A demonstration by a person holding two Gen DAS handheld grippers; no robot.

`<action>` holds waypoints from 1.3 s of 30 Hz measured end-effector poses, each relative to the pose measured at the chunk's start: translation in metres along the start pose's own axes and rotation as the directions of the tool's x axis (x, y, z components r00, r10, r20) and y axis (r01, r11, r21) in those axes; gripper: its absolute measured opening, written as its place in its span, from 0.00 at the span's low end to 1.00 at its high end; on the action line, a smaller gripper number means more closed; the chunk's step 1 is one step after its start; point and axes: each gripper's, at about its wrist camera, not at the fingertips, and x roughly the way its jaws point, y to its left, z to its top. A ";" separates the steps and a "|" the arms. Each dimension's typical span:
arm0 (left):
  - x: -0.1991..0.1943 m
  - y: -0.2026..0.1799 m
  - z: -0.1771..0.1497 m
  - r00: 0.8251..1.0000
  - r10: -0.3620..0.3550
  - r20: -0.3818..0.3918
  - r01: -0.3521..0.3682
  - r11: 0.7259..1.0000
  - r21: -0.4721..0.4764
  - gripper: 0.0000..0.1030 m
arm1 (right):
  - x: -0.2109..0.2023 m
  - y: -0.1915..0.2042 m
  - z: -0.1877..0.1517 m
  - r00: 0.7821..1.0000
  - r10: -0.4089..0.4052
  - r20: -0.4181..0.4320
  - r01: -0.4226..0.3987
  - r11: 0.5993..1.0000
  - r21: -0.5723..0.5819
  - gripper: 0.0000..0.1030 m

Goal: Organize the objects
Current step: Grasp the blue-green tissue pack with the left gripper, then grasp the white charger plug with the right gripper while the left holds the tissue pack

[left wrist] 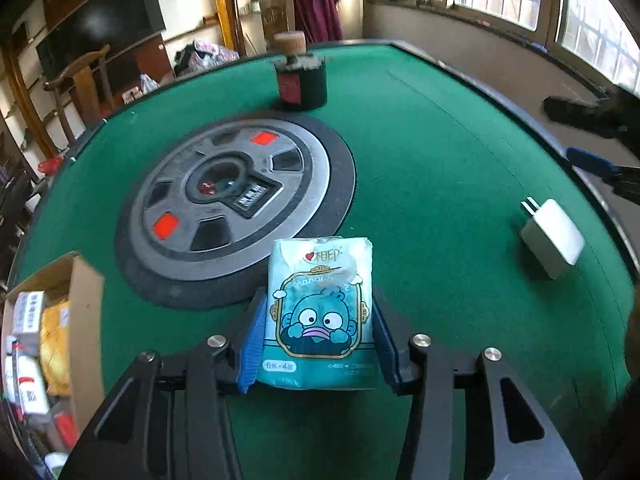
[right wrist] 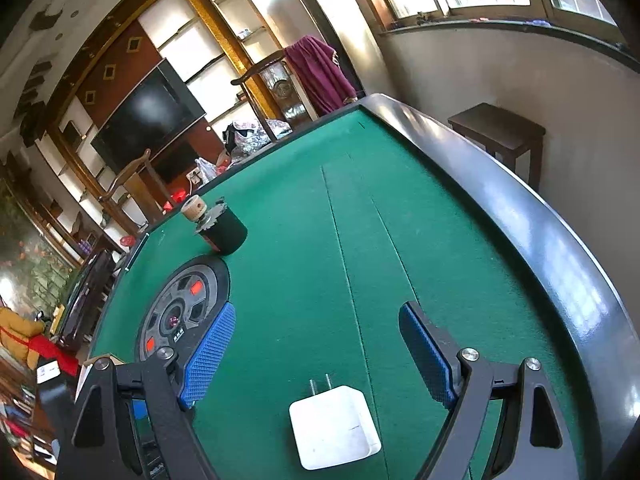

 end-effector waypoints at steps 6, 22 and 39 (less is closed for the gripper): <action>-0.048 0.011 -0.021 0.997 -0.060 0.055 0.065 0.994 -0.093 0.46 | 0.018 -0.003 -0.008 0.996 -0.022 -0.082 0.022 1.000 0.000 0.86; -0.104 0.036 -0.077 0.995 -0.064 0.075 0.077 0.980 -0.185 0.47 | 0.029 0.036 -0.065 0.939 -0.317 -0.130 0.250 0.893 -0.374 0.58; -0.118 0.047 -0.092 0.997 0.008 0.082 0.009 0.978 -0.207 0.47 | 0.009 0.050 -0.078 0.960 -0.223 -0.169 0.155 0.928 -0.340 0.47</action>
